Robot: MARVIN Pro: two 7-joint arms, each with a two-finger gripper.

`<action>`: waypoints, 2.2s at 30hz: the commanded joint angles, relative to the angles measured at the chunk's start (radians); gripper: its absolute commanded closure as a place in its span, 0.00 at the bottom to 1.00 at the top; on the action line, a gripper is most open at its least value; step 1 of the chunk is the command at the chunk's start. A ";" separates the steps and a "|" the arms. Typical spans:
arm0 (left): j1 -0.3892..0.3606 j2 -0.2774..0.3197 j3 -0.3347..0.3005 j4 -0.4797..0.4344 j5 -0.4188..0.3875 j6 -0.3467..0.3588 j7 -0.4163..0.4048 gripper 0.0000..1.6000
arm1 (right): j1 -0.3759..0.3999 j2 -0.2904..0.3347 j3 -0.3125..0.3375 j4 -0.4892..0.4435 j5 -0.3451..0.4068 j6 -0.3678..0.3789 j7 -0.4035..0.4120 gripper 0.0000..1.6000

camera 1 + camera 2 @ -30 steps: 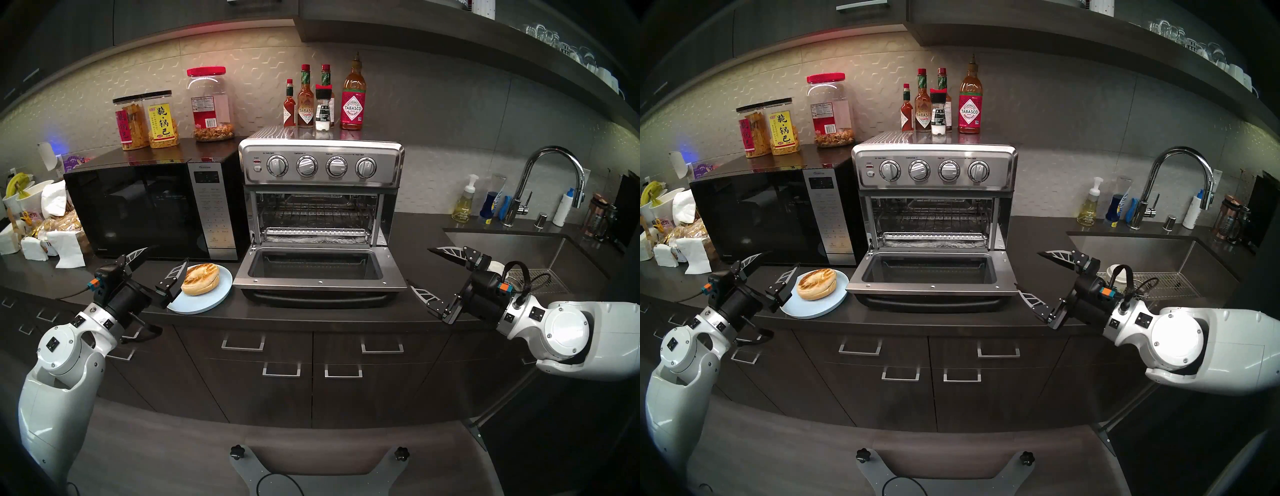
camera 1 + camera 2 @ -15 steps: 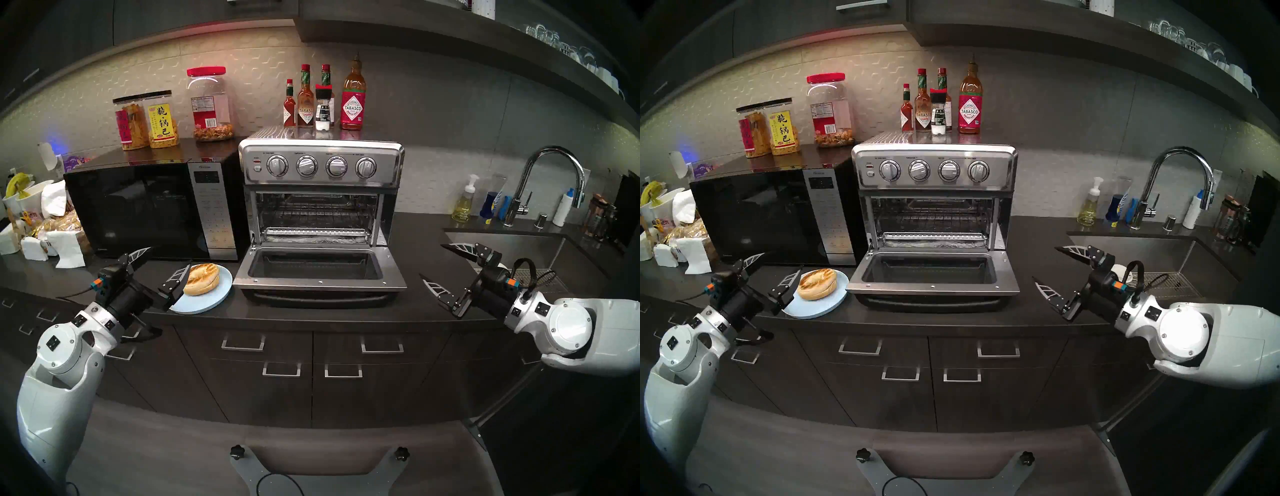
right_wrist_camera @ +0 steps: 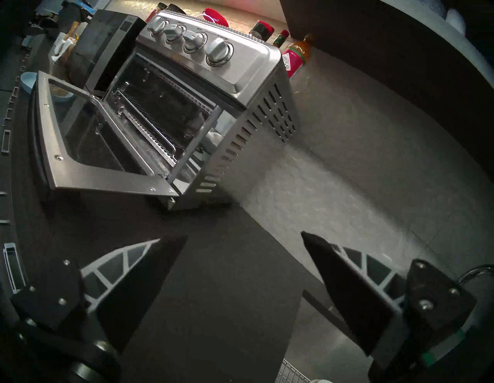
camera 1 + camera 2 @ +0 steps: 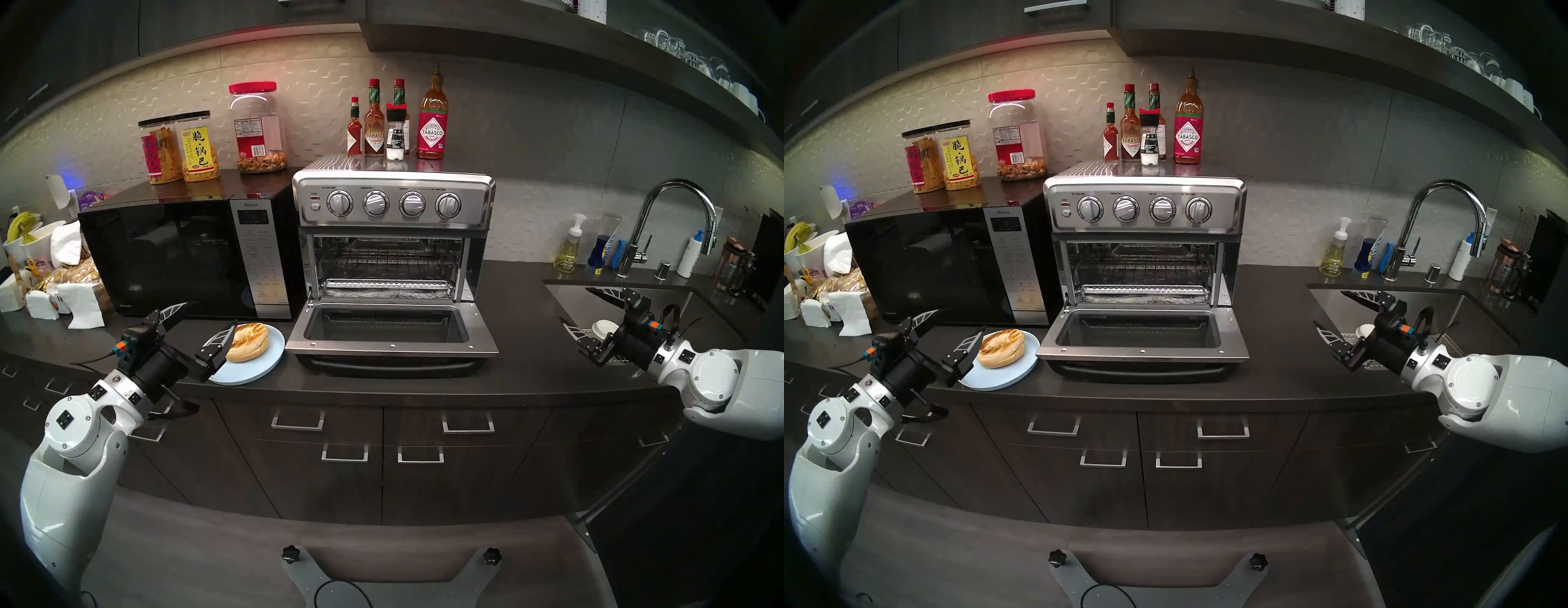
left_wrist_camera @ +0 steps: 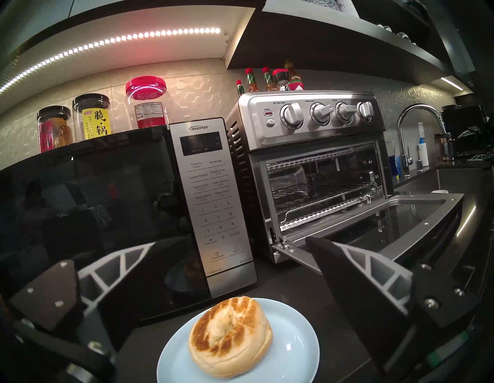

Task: Open the oven and place the bagel inside on the rack

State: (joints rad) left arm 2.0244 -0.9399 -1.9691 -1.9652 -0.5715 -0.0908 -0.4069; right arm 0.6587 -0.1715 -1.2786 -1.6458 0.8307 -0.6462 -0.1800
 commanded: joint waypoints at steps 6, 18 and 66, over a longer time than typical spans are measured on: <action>-0.005 -0.007 -0.014 -0.016 -0.005 -0.005 0.005 0.00 | -0.165 -0.165 0.067 0.127 0.115 -0.208 -0.013 0.00; -0.016 0.013 -0.036 -0.015 -0.078 0.034 -0.037 0.00 | -0.236 -0.206 0.098 0.186 0.142 -0.292 -0.020 0.00; 0.212 -0.176 -0.303 -0.118 -0.005 0.115 0.044 0.00 | -0.262 -0.217 0.113 0.207 0.150 -0.314 -0.018 0.00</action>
State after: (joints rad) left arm 2.2444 -1.1175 -2.2650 -2.0590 -0.5685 0.0336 -0.3576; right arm 0.3855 -0.3884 -1.1783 -1.4403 0.9775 -0.9508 -0.1956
